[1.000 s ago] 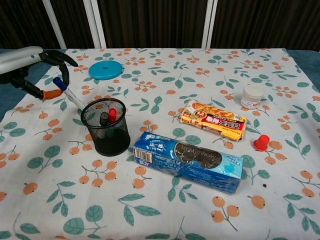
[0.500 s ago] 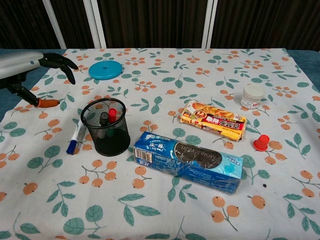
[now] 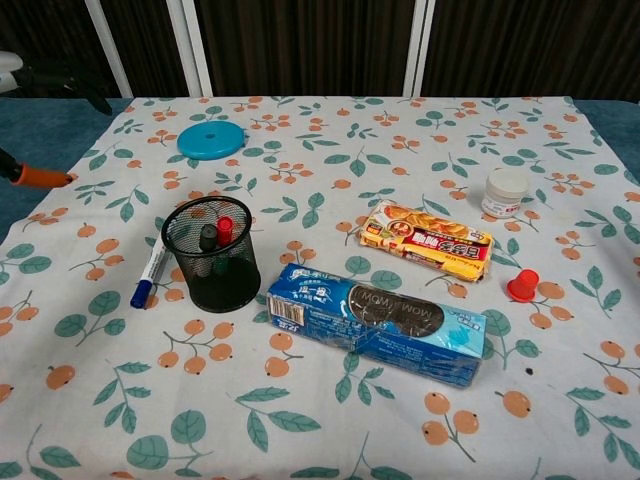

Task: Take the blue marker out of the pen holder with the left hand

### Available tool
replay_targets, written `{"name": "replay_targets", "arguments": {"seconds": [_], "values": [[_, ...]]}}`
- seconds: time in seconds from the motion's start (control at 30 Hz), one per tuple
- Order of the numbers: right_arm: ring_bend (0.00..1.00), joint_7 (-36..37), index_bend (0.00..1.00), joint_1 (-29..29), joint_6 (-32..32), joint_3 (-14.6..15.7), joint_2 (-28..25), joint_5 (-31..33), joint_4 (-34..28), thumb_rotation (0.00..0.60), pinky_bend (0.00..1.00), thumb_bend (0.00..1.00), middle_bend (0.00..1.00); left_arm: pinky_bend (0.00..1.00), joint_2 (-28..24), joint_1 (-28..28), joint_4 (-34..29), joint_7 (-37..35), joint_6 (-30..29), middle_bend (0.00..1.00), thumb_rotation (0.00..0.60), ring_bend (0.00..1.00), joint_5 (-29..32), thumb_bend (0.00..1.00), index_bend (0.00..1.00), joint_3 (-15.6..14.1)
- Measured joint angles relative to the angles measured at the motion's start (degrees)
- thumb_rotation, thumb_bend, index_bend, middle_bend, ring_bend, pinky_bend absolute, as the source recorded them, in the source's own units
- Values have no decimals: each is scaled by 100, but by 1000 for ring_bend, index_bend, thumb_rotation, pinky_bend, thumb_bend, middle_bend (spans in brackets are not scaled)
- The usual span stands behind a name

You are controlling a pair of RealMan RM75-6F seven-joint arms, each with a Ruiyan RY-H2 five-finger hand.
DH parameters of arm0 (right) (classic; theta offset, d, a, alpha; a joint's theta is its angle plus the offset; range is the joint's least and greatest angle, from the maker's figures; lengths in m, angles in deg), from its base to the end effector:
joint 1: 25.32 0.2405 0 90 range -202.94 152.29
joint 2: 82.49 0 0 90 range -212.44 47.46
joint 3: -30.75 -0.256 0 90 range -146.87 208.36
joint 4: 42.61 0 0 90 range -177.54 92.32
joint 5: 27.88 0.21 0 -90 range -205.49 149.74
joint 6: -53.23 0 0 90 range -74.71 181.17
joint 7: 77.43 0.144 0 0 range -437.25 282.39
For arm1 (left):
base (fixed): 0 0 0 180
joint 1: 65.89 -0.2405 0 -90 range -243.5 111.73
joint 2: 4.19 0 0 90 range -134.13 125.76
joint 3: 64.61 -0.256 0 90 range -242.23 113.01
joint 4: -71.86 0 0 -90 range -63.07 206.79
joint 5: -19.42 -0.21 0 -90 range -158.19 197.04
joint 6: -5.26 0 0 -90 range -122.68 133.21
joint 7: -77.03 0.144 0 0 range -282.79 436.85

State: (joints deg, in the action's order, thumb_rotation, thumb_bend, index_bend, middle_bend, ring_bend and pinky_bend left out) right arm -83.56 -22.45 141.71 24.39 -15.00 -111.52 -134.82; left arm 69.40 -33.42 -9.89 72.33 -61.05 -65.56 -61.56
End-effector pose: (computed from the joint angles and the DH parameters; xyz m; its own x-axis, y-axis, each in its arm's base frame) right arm -0.3104 -0.1817 0.1594 0.4367 0.0946 0.8946 -0.8994 0.0693 0.4317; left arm -0.2306 0.3188 0.0813 0.4202 0.1383 0.8968 0.8532 -0.3966 -0.3386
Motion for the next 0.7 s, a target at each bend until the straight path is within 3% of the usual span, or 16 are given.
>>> {"name": "replay_targets", "arguments": {"seconds": [0.17, 0.3, 0.5, 0.7], "values": [[151, 0, 100, -3, 17, 2, 2, -17, 3, 600, 241, 120, 33, 0, -351, -439, -870, 1141, -583, 24, 600, 0, 231, 189, 170, -10], [151, 4, 99, -1, 16, 4, 3, -26, 6, 600, 241, 120, 33, 0, -603, -1064, -1448, 1641, -1446, 21, 600, 0, 284, 188, 164, -127], [151, 25, 95, -4, 58, 6, 16, -73, 26, 600, 241, 119, 33, 0, -850, -2156, -1644, 1516, -2461, 14, 600, 0, 161, 188, 164, -549], [151, 56, 95, 3, 71, 9, 25, -121, 61, 600, 241, 119, 33, 0, -922, -2471, -1503, 1048, -2677, 6, 600, 0, 50, 183, 157, -642]]}}
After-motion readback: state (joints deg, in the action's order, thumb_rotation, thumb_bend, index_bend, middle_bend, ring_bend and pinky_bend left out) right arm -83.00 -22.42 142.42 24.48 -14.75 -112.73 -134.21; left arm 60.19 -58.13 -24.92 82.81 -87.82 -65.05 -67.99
